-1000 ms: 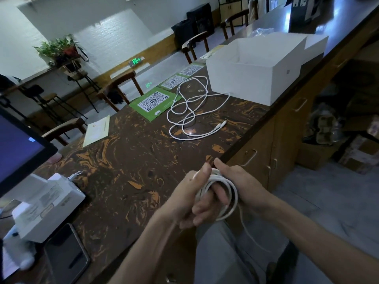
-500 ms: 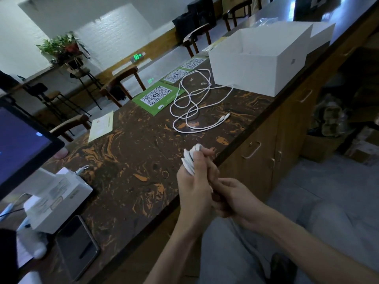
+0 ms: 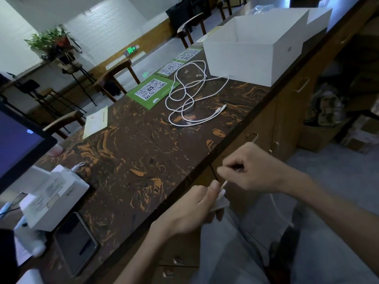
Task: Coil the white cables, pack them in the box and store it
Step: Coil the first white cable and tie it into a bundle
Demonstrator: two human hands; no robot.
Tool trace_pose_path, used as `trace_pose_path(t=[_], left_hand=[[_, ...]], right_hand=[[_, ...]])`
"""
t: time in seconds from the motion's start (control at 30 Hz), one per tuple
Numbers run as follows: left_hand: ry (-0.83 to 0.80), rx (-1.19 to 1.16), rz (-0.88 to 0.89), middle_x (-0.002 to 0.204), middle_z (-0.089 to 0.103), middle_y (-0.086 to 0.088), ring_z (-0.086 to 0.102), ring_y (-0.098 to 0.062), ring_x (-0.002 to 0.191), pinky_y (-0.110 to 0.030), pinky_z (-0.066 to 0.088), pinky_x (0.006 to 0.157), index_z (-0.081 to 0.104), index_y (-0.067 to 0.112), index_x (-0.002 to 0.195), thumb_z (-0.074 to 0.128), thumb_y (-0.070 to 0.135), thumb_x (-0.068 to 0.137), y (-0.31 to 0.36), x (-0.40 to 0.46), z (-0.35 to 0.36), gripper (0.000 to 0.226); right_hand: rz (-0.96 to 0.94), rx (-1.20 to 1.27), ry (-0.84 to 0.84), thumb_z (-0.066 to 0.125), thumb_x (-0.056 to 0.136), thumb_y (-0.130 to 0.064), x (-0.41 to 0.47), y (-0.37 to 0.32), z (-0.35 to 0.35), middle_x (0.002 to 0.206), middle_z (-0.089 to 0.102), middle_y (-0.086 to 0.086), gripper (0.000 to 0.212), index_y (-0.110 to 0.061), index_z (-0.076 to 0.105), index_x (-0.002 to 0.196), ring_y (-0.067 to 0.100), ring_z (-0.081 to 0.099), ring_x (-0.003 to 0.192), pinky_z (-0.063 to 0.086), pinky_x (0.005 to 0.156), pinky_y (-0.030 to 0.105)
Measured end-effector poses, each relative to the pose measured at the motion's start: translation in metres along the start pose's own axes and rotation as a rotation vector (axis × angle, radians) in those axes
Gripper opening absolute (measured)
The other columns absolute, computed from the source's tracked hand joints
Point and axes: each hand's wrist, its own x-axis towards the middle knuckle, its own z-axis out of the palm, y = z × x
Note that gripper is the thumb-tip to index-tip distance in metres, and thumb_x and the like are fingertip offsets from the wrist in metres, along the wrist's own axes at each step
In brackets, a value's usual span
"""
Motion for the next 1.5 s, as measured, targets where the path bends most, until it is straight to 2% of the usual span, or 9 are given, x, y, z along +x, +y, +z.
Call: trace_pose_path(t=[0.2, 0.3, 0.43, 0.63, 0.83, 0.97, 1.07, 1.3, 1.5], left_hand=[[-0.248, -0.856, 0.182, 0.035, 0.018, -0.008, 0.014, -0.016, 0.027, -0.017, 0.021, 0.034, 0.058, 0.007, 0.058, 0.027, 0.081, 0.085, 0.008, -0.003, 0.009, 0.084], [-0.128, -1.263, 0.222, 0.030, 0.022, 0.003, 0.018, -0.008, 0.021, -0.014, 0.020, 0.030, 0.059, 0.002, 0.059, 0.043, 0.078, 0.081, 0.010, 0.006, 0.005, 0.081], [0.142, -1.434, 0.091, 0.027, 0.032, 0.006, 0.028, -0.003, 0.019, -0.011, 0.020, 0.029, 0.056, 0.002, 0.055, 0.034, 0.080, 0.083, 0.005, 0.020, 0.005, 0.086], [0.734, -0.874, -0.151, 0.044, 0.047, -0.007, 0.045, -0.017, 0.037, -0.024, 0.041, 0.042, 0.050, 0.008, 0.047, 0.045, 0.058, 0.095, 0.005, 0.023, 0.026, 0.070], [0.543, -0.181, -0.036, 0.094, 0.068, 0.003, 0.068, -0.005, 0.080, -0.018, 0.055, 0.064, 0.059, 0.018, 0.111, 0.058, 0.031, 0.097, -0.009, 0.015, 0.026, 0.019], [0.409, -0.191, -0.128, 0.080, 0.070, -0.010, 0.071, -0.021, 0.062, -0.041, 0.060, 0.054, 0.061, 0.014, 0.100, 0.050, 0.024, 0.100, -0.019, 0.012, 0.024, 0.015], [0.560, -0.145, -0.167, 0.059, 0.060, -0.006, 0.055, -0.011, 0.040, -0.022, 0.043, 0.039, 0.057, 0.007, 0.087, 0.041, 0.012, 0.101, -0.020, 0.011, 0.032, 0.021], [0.848, -0.840, -0.400, 0.057, 0.044, -0.010, 0.039, -0.014, 0.036, -0.021, 0.028, 0.036, 0.060, -0.005, 0.102, 0.037, 0.016, 0.106, -0.038, 0.020, 0.045, 0.032], [1.029, -0.327, -0.333, 0.062, 0.060, 0.003, 0.057, -0.004, 0.048, -0.013, 0.038, 0.041, 0.061, 0.010, 0.088, 0.049, 0.024, 0.101, -0.047, 0.020, 0.056, 0.022]], right_hand=[[-0.021, 0.334, 0.074, 0.049, 0.103, -0.032, 0.008, 0.004, 0.017, 0.057, 0.054, 0.011, 0.049, 0.000, 0.063, 0.070, 0.020, 0.046, 0.050, 0.038, 0.051, 0.032], [0.119, 0.674, 0.018, 0.021, 0.105, -0.044, 0.002, -0.008, 0.027, 0.070, 0.062, 0.004, 0.066, 0.002, 0.067, 0.091, 0.009, 0.057, 0.066, 0.046, 0.067, 0.021], [0.236, 0.568, 0.029, 0.020, 0.096, -0.066, -0.006, -0.013, 0.050, 0.098, 0.069, 0.007, 0.071, -0.011, 0.064, 0.104, 0.016, 0.066, 0.094, 0.051, 0.087, 0.030], [0.343, 0.328, 0.396, 0.020, 0.099, -0.054, -0.008, -0.013, 0.068, 0.055, 0.062, -0.011, 0.061, -0.021, 0.057, 0.064, -0.001, 0.058, 0.053, 0.039, 0.053, 0.010], [0.325, 0.205, 0.460, 0.032, 0.104, -0.044, -0.003, 0.001, 0.059, 0.046, 0.053, -0.005, 0.059, -0.021, 0.051, 0.053, 0.004, 0.055, 0.046, 0.036, 0.045, 0.011], [0.267, 0.181, 0.320, 0.039, 0.101, -0.052, -0.006, 0.008, 0.067, 0.051, 0.054, 0.000, 0.061, -0.011, 0.053, 0.058, 0.007, 0.051, 0.047, 0.037, 0.049, 0.018], [0.398, 0.363, 0.191, 0.030, 0.099, -0.062, -0.008, 0.022, 0.069, 0.060, 0.057, 0.015, 0.075, 0.001, 0.056, 0.068, 0.015, 0.052, 0.053, 0.041, 0.056, 0.034], [0.342, 0.141, 0.078, 0.046, 0.104, -0.025, -0.028, 0.048, 0.091, 0.071, 0.062, -0.004, 0.028, -0.015, 0.064, 0.086, 0.005, 0.055, 0.062, 0.040, 0.060, 0.024], [0.379, -0.089, -0.165, 0.043, 0.101, -0.017, -0.040, 0.044, 0.111, 0.084, 0.069, 0.011, 0.023, -0.013, 0.061, 0.087, 0.027, 0.067, 0.081, 0.051, 0.071, 0.041]])
